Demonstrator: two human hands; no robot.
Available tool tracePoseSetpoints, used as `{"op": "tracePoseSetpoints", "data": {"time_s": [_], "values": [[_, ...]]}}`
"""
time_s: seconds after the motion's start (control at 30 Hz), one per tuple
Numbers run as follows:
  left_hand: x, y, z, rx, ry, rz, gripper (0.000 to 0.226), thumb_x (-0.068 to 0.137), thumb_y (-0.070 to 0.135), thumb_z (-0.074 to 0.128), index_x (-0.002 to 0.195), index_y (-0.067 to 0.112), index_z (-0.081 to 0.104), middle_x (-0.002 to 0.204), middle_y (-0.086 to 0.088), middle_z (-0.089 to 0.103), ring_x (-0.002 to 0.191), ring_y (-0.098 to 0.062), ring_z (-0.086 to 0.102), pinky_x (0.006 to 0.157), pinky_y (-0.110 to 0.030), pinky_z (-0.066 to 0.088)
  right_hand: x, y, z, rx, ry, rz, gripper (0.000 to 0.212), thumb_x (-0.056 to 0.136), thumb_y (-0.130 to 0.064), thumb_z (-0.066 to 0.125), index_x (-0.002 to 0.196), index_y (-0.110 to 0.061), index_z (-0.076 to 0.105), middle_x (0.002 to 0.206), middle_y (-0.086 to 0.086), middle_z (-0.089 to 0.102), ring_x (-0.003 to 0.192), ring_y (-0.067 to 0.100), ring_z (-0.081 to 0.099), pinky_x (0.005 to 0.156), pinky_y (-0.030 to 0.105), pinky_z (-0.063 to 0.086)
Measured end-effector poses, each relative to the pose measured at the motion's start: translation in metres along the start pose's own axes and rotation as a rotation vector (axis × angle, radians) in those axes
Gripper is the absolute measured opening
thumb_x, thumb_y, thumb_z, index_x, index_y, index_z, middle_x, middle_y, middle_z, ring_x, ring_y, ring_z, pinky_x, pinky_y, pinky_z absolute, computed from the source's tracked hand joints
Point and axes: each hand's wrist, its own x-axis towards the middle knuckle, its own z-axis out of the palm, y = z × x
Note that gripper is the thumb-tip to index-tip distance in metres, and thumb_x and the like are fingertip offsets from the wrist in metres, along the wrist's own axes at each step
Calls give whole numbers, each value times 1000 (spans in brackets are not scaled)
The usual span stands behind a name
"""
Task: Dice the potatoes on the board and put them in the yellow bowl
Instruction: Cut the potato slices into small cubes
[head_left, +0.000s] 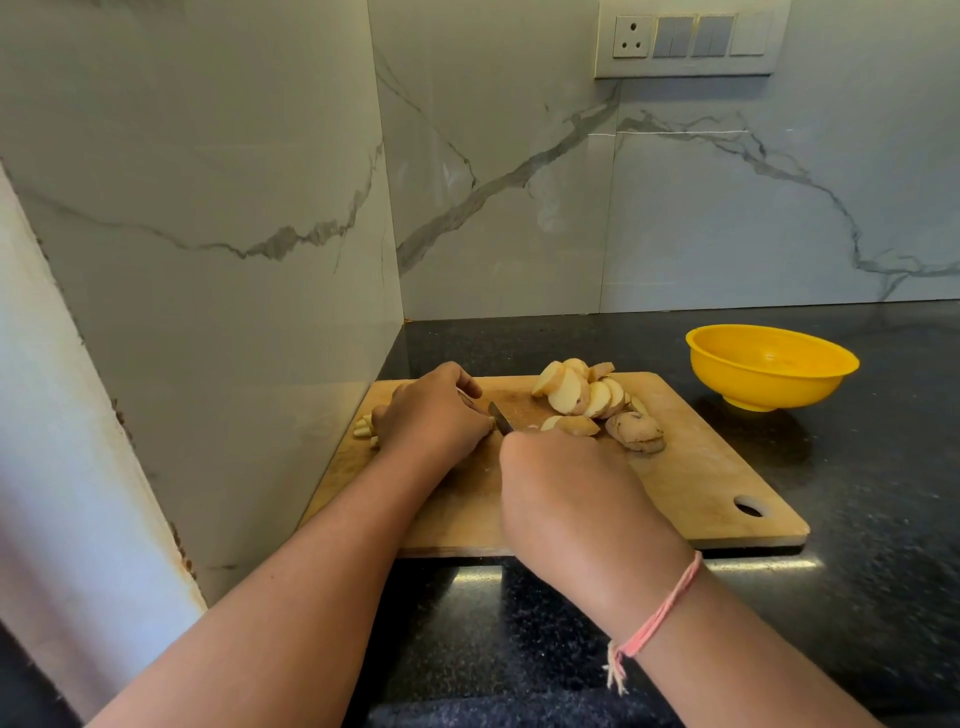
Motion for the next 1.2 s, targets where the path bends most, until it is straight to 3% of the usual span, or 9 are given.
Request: {"op": "tracePoseSetpoints", "data": {"time_s": [0.2,0.37,0.5,0.63,0.73,0.87,1.03,1.13,1.2], "values": [[-2,1,-2,43,67,17,18,83,36,68,91,36,52,94,10,66,99,-15,58,93,-43,44,-12,5,5,-7,-43,-18,30,99,-5,39,127,-9,49,120,8,55,105,22,57,69,28,33],[-6,1,-2,74,71,13,19,84,37,67,96,36,52,103,10,64,103,-15,56,95,-41,44,-18,12,-6,-31,-53,-11,27,99,-13,42,125,-12,49,96,5,54,65,11,42,62,21,35],[-5,0,-6,99,107,26,14,88,35,63,97,38,52,101,13,63,110,-17,52,90,-37,35,-17,22,-19,4,-6,35,26,97,-23,48,122,-15,50,86,1,44,82,16,48,66,27,40],[-5,-1,-8,101,105,34,12,90,35,61,96,39,52,88,16,57,109,-18,51,87,-36,33,-8,27,-16,4,53,96,22,98,-23,45,115,-14,54,75,-1,44,81,18,52,64,27,42],[-4,0,-9,100,122,39,15,91,32,60,105,38,58,99,13,63,111,-18,49,85,-35,31,-2,19,-7,17,-20,87,26,98,-24,45,120,-12,52,86,4,51,87,20,53,67,27,40],[-3,0,-9,85,158,22,26,91,17,60,108,37,60,104,11,65,108,-17,51,85,-34,33,-7,13,3,61,85,-52,22,99,-25,45,115,-13,54,83,0,46,77,15,48,50,20,30],[-2,-1,-12,81,142,17,32,90,7,56,106,35,60,102,12,65,107,-16,52,88,-37,35,8,28,-12,86,149,31,23,98,-24,45,114,-12,55,83,2,50,84,19,55,55,24,38],[-2,-1,-13,77,163,33,23,94,16,56,104,36,60,106,12,65,109,-16,52,88,-37,34,17,41,-20,48,240,19,26,97,-27,45,116,-13,56,79,1,46,74,17,50,48,21,31],[-3,-2,-14,83,175,44,14,96,27,55,102,37,61,109,11,64,110,-17,51,86,-37,32,24,52,-27,65,268,16,28,96,-31,44,113,-14,58,69,-2,46,59,14,49,46,23,37]]}}
